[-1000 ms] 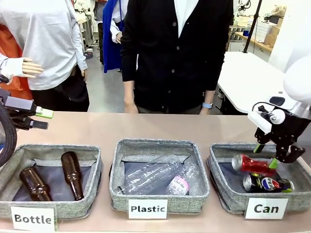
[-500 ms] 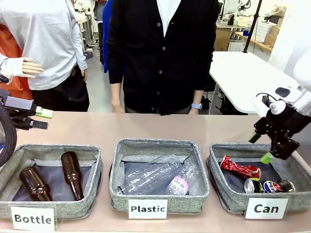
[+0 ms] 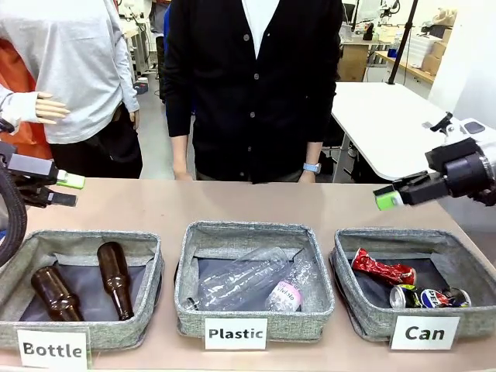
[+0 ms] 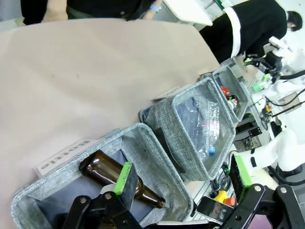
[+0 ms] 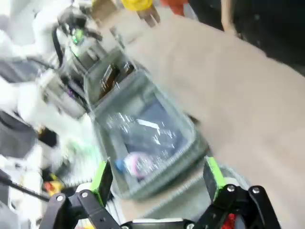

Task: Sort the can waste into the basket.
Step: Pick up the can waste from the table and place it in the right Fabric basket.

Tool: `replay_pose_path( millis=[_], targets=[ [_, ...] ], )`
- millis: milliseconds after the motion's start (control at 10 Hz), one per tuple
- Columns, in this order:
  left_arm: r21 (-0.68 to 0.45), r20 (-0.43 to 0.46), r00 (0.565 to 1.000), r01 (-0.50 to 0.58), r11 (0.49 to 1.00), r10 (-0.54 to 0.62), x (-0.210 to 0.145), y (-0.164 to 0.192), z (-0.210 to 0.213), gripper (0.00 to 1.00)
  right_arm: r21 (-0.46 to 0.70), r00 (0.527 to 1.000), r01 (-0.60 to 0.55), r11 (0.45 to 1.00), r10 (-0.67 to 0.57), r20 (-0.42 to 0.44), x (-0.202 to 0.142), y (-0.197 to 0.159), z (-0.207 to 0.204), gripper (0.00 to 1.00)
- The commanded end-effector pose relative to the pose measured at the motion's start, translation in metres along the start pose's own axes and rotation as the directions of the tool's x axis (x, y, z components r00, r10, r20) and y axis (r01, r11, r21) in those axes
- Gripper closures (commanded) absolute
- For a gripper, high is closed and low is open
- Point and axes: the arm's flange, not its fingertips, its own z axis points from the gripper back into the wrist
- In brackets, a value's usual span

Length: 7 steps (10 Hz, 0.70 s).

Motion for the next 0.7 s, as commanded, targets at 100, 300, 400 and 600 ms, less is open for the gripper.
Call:
replay_pose_path(
  millis=[100,300,400,600],
  targets=[
    [-0.006,-0.004,1.0,0.0,1.0,0.0,-0.002,-0.001,0.003,0.0,0.113,0.873,0.328,0.938,-0.347,0.343,0.004,-0.037,-0.006,0.0],
    [-0.006,-0.004,1.0,0.0,1.0,0.0,-0.002,-0.001,0.003,0.0,0.126,0.879,0.348,0.929,-0.37,0.299,0.003,-0.052,-0.015,0.0],
    [-0.006,-0.004,1.0,0.0,1.0,0.0,-0.002,-0.001,0.003,0.0,0.102,0.895,0.344,0.933,-0.359,0.266,0.005,-0.058,-0.021,0.0],
    [-0.006,-0.004,1.0,0.0,1.0,0.0,-0.002,-0.001,0.003,0.0,0.12,0.884,0.338,0.933,-0.359,0.3,-0.01,-0.05,-0.007,0.0]
  ],
)
